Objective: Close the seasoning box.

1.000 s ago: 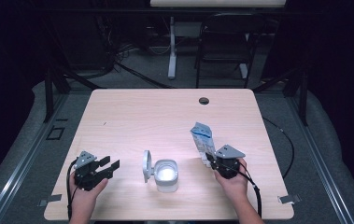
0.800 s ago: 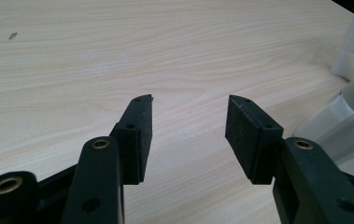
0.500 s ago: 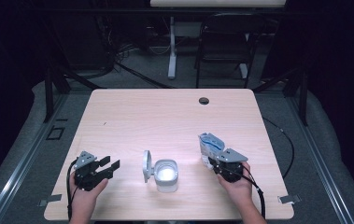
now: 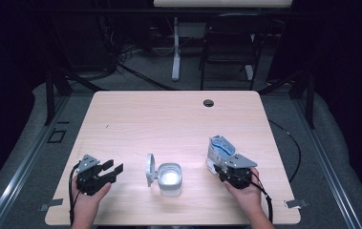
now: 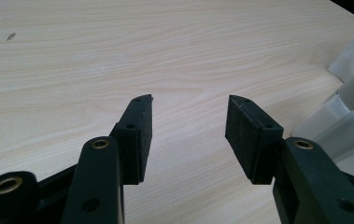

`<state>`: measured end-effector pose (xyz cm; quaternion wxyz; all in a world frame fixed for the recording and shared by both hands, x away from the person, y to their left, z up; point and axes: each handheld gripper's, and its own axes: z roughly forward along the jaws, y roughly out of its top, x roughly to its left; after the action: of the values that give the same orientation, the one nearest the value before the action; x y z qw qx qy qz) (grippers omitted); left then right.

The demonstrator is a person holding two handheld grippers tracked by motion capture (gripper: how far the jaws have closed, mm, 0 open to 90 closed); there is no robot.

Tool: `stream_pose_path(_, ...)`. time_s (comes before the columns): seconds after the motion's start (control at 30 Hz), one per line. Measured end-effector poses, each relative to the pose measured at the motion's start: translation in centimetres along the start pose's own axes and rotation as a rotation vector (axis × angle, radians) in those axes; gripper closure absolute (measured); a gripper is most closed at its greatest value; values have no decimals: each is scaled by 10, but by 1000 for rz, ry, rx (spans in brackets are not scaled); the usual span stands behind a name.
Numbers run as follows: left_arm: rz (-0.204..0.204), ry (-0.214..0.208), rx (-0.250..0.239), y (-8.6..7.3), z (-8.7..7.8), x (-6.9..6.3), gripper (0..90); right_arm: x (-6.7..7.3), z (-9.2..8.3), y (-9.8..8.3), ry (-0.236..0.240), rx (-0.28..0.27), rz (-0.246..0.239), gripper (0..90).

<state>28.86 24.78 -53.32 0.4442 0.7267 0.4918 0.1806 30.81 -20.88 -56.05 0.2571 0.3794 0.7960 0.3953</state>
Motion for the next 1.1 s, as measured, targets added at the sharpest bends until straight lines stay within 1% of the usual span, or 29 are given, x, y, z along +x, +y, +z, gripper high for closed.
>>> stream_pose_path(0.03, 0, 0, 0, 0, 0, 0, 514, 0, -1, 0, -3, 4, -12, 594)
stream_pose_path(0.07, 1, 2, 1, 0, 0, 0, 514, 0, -2, 0, -13, -1, -13, 575)
stream_pose_path(0.13, 1, 1, 1, 0, 0, 0, 513, 0, -3, 0, -13, -5, -11, 567)
stream_pose_path(0.2, 1, 2, 1, 0, -1, 0, 513, -1, -5, -1, -19, -5, -8, 536)
stream_pose_path(0.23, -1, 0, -2, 0, -1, 0, 513, -1, -6, -1, -21, 1, -16, 530)
stream_pose_path(0.3, -1, 2, 1, 0, -1, 0, 513, -1, -7, -1, -20, 3, -20, 528)
stream_pose_path(0.33, 0, 3, 2, 0, -1, 0, 513, 0, -8, -2, -10, 2, -25, 518)
stream_pose_path(0.43, 3, 2, 2, 0, -2, -1, 513, 0, -9, -2, -14, 4, -32, 509)
stream_pose_path(0.47, 2, 3, -1, 0, -2, -1, 513, 1, -11, -2, -12, -8, -31, 499)
stream_pose_path(0.57, 5, -1, 1, 1, -2, -2, 513, 2, -12, -2, -7, -14, -30, 493)
stream_pose_path(0.63, 4, 6, -5, 0, -2, -3, 513, 2, -12, -3, -11, -15, -32, 488)
stream_pose_path(0.7, 8, -2, 7, 1, -3, -3, 513, 2, -13, -5, -12, -10, -25, 478)
stream_pose_path(0.93, 11, -7, -10, 3, -4, -6, 513, 3, -17, -9, -13, -11, -22, 476)
stream_pose_path(0.97, 15, -9, -2, 3, -5, -6, 513, 3, -17, -10, -12, -15, -21, 476)
stream_pose_path(1.07, 20, -17, -14, 4, -5, -9, 519, 4, -22, -12, -10, -18, -19, 470)
stream_pose_path(1.1, 28, -23, -8, 5, -6, -10, 519, 4, -22, -12, -10, -18, -19, 470)
